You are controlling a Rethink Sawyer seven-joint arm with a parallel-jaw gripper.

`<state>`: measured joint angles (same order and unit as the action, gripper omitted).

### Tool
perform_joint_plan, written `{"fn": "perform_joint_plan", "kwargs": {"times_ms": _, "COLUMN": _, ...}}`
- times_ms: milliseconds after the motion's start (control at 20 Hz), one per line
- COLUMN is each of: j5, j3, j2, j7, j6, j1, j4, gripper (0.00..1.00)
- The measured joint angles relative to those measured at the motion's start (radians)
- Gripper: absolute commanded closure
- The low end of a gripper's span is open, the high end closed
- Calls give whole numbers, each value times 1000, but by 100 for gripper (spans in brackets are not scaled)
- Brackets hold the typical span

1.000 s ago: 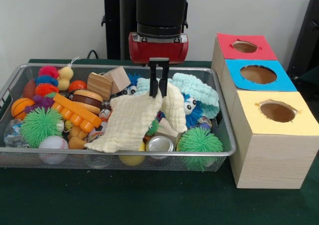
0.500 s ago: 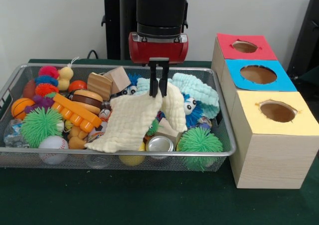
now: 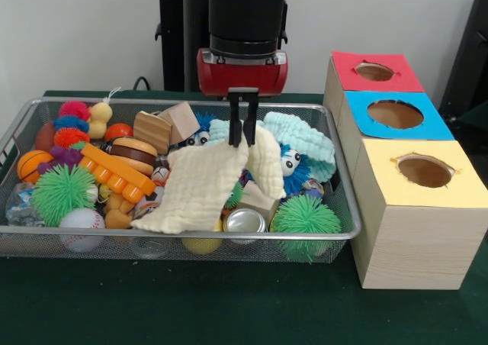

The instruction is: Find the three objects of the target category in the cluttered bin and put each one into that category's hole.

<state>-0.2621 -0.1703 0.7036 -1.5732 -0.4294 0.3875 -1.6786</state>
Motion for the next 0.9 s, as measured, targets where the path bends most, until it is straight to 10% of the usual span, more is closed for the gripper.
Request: {"fn": "perform_joint_plan", "kwargs": {"times_ms": 900, "j5": 28, "j3": 0, "j2": 71, "j7": 0, "j6": -59, "j1": 0, "j4": -8, "gripper": 100}}
